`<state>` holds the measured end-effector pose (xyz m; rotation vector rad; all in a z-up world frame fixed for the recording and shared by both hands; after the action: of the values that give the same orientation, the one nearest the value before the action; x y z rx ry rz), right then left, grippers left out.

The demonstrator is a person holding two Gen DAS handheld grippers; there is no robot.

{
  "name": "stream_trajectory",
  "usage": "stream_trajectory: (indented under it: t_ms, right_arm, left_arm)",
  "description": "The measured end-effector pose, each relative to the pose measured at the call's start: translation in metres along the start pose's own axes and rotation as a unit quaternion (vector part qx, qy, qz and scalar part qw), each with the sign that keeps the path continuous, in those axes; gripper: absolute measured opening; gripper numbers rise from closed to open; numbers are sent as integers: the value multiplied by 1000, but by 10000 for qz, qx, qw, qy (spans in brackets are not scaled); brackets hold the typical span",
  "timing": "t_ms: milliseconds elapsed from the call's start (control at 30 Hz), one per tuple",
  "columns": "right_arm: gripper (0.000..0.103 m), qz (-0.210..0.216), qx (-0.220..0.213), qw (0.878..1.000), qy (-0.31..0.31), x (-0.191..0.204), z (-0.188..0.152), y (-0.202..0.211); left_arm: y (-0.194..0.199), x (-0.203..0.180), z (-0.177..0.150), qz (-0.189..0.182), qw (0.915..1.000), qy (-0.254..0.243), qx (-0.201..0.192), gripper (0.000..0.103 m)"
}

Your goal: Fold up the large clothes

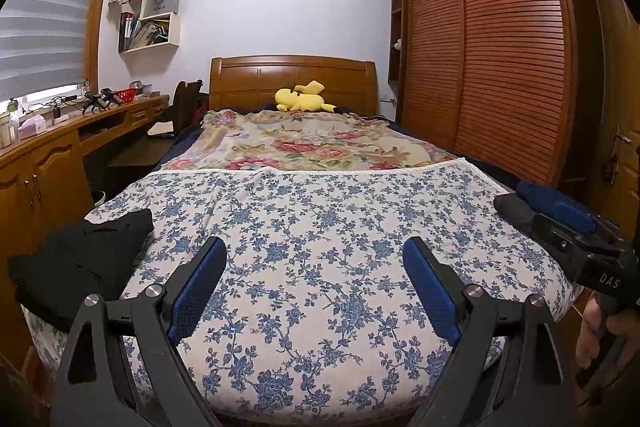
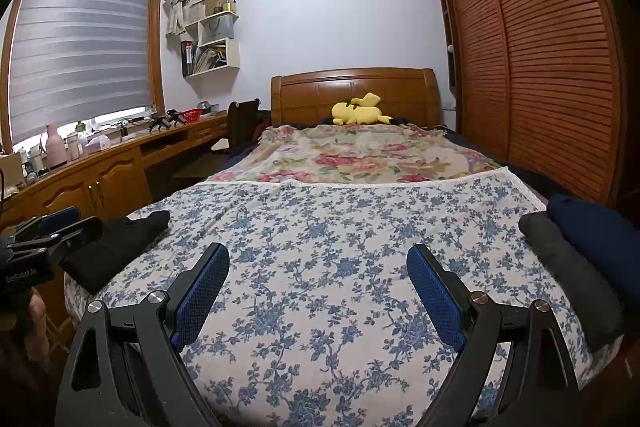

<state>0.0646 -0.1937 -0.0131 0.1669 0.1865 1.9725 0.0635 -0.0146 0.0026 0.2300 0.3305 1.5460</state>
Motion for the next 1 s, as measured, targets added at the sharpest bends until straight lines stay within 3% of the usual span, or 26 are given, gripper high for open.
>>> stream_trajectory:
  t_ms: [1000]
  right_arm:
    - [91,-8,28,10000,46,1,-2,-1]
  left_arm:
    - [-1,1,-1,4,10000,-7,8,90]
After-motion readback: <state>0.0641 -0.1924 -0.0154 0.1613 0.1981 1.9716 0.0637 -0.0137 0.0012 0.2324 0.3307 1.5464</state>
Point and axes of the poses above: each gripper's, at about its wrist camera, not at the fingertips, and y roughly against the way its jaws point, x to its left, z to its top, the point moved 6 cm from there along -y, roughly the way its jaws point, and after that the axes turned 1 degree about -x, right-handed, at the moved point
